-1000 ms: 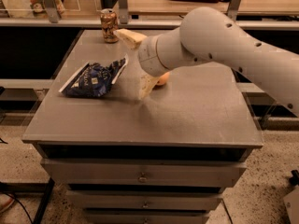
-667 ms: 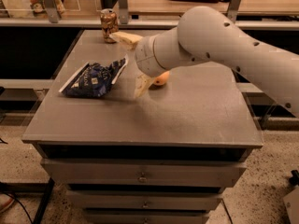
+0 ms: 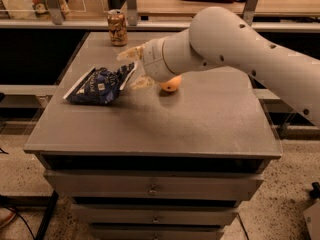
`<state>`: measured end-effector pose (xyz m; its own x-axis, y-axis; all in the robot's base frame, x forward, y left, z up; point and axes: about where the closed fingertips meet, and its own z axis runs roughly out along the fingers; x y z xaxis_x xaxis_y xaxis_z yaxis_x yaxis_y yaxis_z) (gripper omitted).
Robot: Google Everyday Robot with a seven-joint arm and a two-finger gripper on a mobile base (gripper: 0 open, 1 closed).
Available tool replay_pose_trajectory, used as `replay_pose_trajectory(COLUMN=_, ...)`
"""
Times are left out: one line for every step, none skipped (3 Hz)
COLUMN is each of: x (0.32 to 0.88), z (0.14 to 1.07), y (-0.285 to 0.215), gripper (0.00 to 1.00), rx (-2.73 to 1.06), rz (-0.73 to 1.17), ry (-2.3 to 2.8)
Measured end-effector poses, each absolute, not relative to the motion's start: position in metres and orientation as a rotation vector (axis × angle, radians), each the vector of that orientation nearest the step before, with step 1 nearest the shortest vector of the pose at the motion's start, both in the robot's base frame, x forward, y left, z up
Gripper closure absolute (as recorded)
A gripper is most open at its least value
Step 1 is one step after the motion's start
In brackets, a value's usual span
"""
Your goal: Move blue chip bag near orange can
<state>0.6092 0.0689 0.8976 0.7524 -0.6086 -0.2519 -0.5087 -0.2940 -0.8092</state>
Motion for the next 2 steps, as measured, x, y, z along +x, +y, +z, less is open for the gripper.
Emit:
replay_pose_trajectory(x=0.6081, z=0.8959, y=0.0685, gripper=0.69, rx=-1.946, rz=-0.111, ry=0.863)
replay_pose_trajectory(x=0.6061, z=0.8951, y=0.0672, gripper=0.92, rx=-1.941, rz=-0.108, ry=0.872)
